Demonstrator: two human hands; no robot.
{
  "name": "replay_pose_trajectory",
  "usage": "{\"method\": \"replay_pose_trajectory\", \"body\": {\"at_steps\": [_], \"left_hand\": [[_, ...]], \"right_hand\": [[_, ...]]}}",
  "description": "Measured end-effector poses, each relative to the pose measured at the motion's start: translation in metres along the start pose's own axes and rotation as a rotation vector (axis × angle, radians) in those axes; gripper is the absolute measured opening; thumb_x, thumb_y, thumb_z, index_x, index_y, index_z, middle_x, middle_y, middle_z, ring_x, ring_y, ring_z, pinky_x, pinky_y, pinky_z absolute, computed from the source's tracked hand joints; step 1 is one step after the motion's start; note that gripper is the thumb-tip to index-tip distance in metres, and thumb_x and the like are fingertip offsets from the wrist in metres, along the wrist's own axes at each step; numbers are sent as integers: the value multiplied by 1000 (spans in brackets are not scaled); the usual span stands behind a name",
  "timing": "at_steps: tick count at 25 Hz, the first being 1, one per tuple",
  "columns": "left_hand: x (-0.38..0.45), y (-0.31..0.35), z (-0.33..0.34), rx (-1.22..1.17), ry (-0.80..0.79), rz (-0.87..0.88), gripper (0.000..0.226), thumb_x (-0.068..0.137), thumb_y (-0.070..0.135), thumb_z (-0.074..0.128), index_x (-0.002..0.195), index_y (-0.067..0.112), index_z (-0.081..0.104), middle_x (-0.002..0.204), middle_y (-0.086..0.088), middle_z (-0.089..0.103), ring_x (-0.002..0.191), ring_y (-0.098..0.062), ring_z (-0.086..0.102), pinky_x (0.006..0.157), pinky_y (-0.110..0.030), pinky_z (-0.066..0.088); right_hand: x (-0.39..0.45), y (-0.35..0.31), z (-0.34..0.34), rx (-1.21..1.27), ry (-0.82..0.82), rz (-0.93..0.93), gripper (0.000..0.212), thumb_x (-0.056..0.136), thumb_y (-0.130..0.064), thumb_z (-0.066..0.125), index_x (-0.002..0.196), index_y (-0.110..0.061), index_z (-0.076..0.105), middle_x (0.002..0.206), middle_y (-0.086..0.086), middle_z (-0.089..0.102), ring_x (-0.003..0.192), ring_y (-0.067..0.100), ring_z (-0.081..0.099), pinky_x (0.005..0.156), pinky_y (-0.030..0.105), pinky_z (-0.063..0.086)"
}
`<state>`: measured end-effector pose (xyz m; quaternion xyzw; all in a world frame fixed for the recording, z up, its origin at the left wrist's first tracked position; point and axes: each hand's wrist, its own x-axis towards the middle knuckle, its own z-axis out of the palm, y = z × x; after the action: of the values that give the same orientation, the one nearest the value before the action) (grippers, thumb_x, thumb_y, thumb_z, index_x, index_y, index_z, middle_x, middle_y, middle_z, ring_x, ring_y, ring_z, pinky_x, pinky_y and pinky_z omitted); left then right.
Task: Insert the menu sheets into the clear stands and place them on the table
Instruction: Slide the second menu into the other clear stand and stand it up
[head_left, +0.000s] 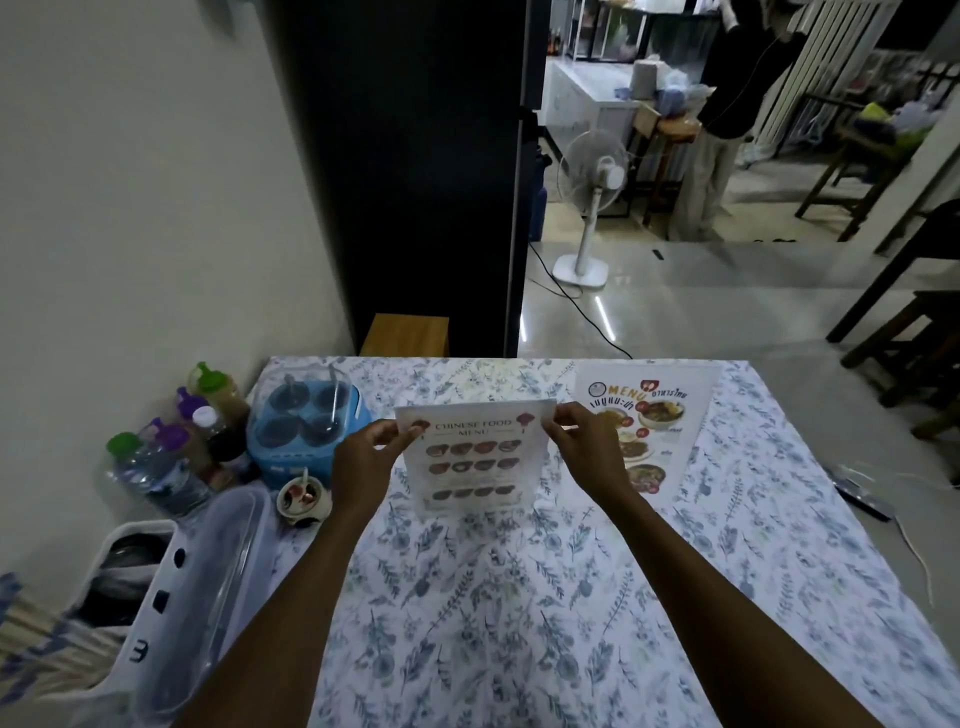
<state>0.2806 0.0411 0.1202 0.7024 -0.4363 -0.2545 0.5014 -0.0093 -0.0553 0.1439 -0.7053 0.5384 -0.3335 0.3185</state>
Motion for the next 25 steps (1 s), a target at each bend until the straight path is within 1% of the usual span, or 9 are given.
{"method": "replay_pose_trajectory", "body": {"at_steps": [1, 3, 7, 9, 15, 17, 19, 21, 25], "left_hand": [[6, -3, 2, -25, -2, -3, 33, 79, 57, 77, 87, 26, 78, 87, 8, 80, 86, -10, 75, 81, -45, 60], [15, -6, 8, -65, 16, -19, 30, 81, 53, 77, 89, 24, 79, 87, 7, 80, 86, -12, 75, 81, -49, 60], [25, -5, 18, -100, 40, -46, 17, 87, 38, 77, 90, 22, 78, 83, 11, 79, 76, -4, 74, 75, -41, 60], [30, -9, 21, -125, 41, -50, 15, 87, 37, 77, 87, 22, 78, 82, 12, 79, 74, -4, 74, 73, -40, 62], [41, -22, 27, -97, 20, -56, 17, 88, 38, 75, 86, 21, 78, 81, 17, 78, 73, -3, 73, 67, -34, 60], [42, -26, 27, -91, 10, -63, 21, 89, 39, 74, 86, 19, 78, 79, 12, 78, 71, -2, 72, 64, -30, 58], [42, -30, 27, -75, 4, -56, 24, 89, 39, 73, 88, 16, 79, 78, 7, 78, 72, -2, 72, 60, -23, 55], [42, -32, 27, -61, -5, -49, 22, 90, 37, 73, 90, 16, 80, 79, 6, 78, 73, 1, 72, 57, -16, 53], [41, -38, 28, -61, -32, -36, 18, 91, 30, 74, 92, 14, 80, 81, 6, 78, 73, 5, 71, 58, -10, 52]], "right_hand": [[5, 1, 2, -7, -1, 2, 18, 96, -28, 65, 107, -14, 70, 109, 3, 76, 90, 14, 74, 78, 43, 62], [14, 0, 7, -32, -9, 4, 20, 97, -30, 62, 108, -15, 68, 112, 2, 75, 90, 15, 73, 77, 45, 62], [30, 1, 16, -87, -8, 25, 22, 99, -33, 59, 112, -16, 66, 117, 2, 74, 91, 16, 73, 78, 41, 61], [35, 2, 19, -102, -6, 39, 23, 99, -32, 59, 113, -15, 66, 117, 2, 74, 92, 17, 73, 79, 38, 60], [45, 7, 30, -103, 22, 90, 23, 98, -31, 60, 113, -15, 67, 117, 2, 74, 91, 17, 73, 83, 42, 60], [45, 10, 34, -83, 28, 107, 21, 98, -33, 60, 111, -17, 67, 117, 0, 74, 91, 16, 72, 84, 44, 61], [45, 13, 38, -63, 33, 121, 20, 98, -33, 59, 110, -19, 66, 116, -1, 74, 90, 15, 72, 84, 45, 61], [45, 14, 41, -57, 40, 129, 18, 98, -33, 59, 109, -20, 66, 115, -2, 73, 89, 14, 73, 82, 45, 61], [43, 18, 48, -46, 58, 149, 15, 98, -30, 60, 108, -20, 64, 116, -1, 73, 90, 16, 72, 82, 44, 61]]}}
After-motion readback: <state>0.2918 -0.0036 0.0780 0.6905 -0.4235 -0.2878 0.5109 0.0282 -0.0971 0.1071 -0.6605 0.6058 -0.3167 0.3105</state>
